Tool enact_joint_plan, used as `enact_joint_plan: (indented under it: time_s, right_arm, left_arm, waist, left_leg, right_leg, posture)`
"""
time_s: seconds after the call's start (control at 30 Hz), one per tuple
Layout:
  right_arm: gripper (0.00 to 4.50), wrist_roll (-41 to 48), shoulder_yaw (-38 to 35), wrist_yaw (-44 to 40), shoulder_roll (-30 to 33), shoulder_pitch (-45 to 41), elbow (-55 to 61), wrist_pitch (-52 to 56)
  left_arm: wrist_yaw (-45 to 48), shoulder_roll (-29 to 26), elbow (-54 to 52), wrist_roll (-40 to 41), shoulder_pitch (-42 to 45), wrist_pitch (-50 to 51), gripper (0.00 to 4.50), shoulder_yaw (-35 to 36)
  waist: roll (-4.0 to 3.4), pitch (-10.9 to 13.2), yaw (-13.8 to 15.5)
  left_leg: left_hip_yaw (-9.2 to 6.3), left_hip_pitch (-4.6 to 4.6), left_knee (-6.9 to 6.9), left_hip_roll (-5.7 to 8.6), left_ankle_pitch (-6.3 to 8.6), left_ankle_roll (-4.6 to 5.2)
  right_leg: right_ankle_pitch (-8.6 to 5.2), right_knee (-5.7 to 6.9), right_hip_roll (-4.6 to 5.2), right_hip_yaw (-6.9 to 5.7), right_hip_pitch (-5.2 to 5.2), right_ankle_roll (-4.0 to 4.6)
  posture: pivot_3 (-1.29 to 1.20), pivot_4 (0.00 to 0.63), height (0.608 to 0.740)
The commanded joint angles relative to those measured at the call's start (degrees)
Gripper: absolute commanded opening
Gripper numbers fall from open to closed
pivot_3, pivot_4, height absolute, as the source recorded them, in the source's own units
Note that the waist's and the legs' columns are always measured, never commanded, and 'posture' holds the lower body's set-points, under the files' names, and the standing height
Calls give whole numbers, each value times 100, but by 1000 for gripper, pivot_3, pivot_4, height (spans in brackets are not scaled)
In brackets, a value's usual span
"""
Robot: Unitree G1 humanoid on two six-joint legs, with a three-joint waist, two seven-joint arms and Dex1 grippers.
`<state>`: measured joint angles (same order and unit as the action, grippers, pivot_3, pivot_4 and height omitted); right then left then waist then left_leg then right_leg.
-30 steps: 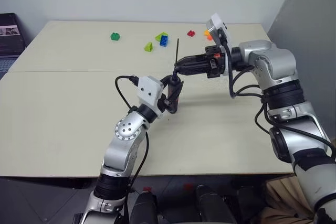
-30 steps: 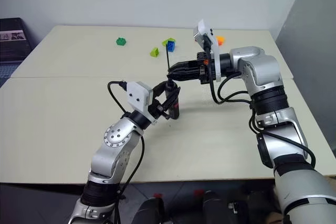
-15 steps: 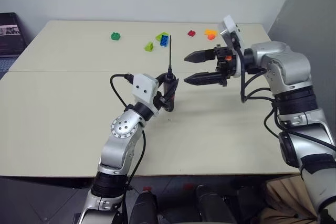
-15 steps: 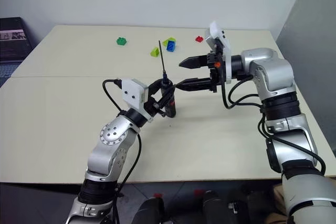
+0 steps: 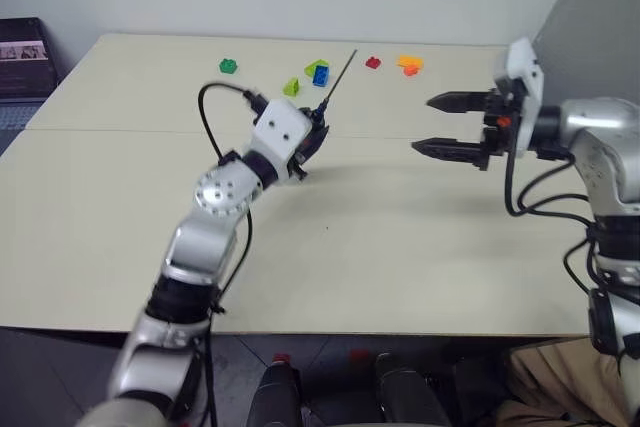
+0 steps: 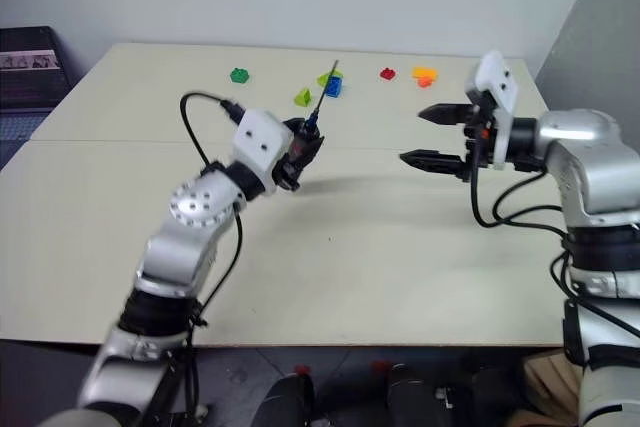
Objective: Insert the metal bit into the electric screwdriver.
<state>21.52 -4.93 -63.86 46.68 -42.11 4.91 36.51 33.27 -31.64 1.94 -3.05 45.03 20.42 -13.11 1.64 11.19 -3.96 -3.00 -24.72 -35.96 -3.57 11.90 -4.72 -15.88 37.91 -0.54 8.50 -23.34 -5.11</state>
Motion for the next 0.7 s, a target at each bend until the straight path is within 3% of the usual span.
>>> enact_joint_plan:
  time_s: [0.03,0.2,0.37,0.53,0.7]
  right_arm:
    - [4500,-10,-361,71,536,441,859,-87]
    - [4500,58,-522,4,1125,1066,1501,-5]
    - [4500,274,-818,-73,1467,1623,1943,80]
    - [4500,313,-907,86,1478,1798,2051,-39]
    - [4500,435,-984,77,1473,1952,2165,-82]
  left_arm:
    - [963,-423,918,-668,887,-730,1636,-665]
    - [1948,-287,2585,-1120,1679,-1883,1636,-1381]
    - [2273,282,4346,-1555,2296,-2683,1636,-1820]
    - [2185,932,5801,-2047,2709,-3228,1636,-2074]
    - [2124,1253,6488,-2216,2887,-3381,1636,-1947]
  waist:
    - [-1,1,30]
    - [-5,4,67]
    - [-1,6,87]
    - [-1,6,82]
    - [-3,5,86]
  left_leg:
    - [-2,-3,2,-1,0,0]
    - [3,-5,3,-1,0,0]
    - [3,-11,-2,0,0,1]
    - [3,-10,-5,0,0,1]
    - [3,-10,-6,1,0,1]
  right_leg:
    - [0,-3,0,-3,-2,0]
    - [-1,-3,0,-1,-6,4]
    - [-2,-3,0,0,-7,2]
    - [-2,3,0,2,-7,2]
    - [-2,5,0,4,-6,2]
  posture:
    - [0,150,740]
    - [0,150,740]
    - [0,150,740]
    - [0,150,740]
    - [0,150,740]
